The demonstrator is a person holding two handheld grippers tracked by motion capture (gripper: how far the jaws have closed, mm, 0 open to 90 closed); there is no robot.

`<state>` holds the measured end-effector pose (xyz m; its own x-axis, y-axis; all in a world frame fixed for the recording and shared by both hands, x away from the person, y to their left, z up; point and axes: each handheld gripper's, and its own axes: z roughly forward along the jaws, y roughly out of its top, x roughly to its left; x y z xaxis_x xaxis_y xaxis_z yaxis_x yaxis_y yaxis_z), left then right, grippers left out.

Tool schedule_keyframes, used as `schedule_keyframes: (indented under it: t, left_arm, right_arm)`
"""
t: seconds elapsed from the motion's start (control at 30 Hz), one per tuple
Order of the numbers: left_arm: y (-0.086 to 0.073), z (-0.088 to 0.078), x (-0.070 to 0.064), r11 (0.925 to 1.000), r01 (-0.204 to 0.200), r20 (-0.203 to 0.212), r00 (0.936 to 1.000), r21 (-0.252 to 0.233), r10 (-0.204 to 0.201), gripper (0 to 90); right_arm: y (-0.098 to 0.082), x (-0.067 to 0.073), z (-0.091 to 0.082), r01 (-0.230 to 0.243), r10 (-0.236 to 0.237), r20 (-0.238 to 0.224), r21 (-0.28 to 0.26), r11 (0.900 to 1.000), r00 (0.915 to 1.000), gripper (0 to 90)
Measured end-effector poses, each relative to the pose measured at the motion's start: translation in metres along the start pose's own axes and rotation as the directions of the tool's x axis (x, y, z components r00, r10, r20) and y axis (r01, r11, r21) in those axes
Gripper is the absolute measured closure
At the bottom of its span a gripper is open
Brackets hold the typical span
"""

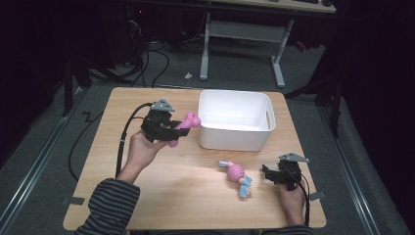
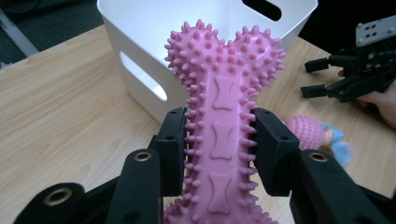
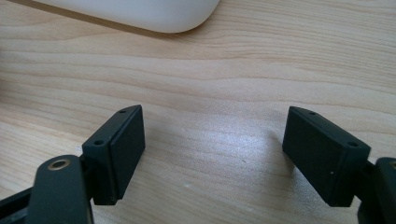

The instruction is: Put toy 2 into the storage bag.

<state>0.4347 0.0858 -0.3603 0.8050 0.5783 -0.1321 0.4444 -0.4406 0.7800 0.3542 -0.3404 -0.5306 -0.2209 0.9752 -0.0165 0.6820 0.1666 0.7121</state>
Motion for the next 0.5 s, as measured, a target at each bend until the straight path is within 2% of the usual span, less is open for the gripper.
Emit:
schedule_keyframes:
  t: [0.17,0.27,0.3,0.5]
  left_arm:
    - [0.016,0.003,0.000,0.9999,0.000,0.016,0.9999,0.014,0.000,58.8]
    - [0.023,0.005,-0.002,0.9996,-0.005,0.008,1.0000,0.027,0.005,58.7]
    - [0.029,0.008,-0.003,0.9992,-0.019,0.002,0.9998,0.036,0.019,58.7]
    - [0.045,0.017,-0.009,0.9981,-0.040,0.019,0.9991,0.048,0.039,58.7]
  right_arm:
    - [0.000,0.000,0.000,-0.001,0.001,0.000,0.000,1.000,1.0000,21.2]
    - [0.000,0.000,0.000,-0.001,0.001,0.000,0.000,1.000,1.0000,21.2]
    - [0.000,0.000,0.000,-0.001,0.001,0.000,0.000,1.000,1.0000,21.2]
    - [0.000,0.000,0.001,-0.001,0.001,0.002,-0.001,1.000,1.0000,21.0]
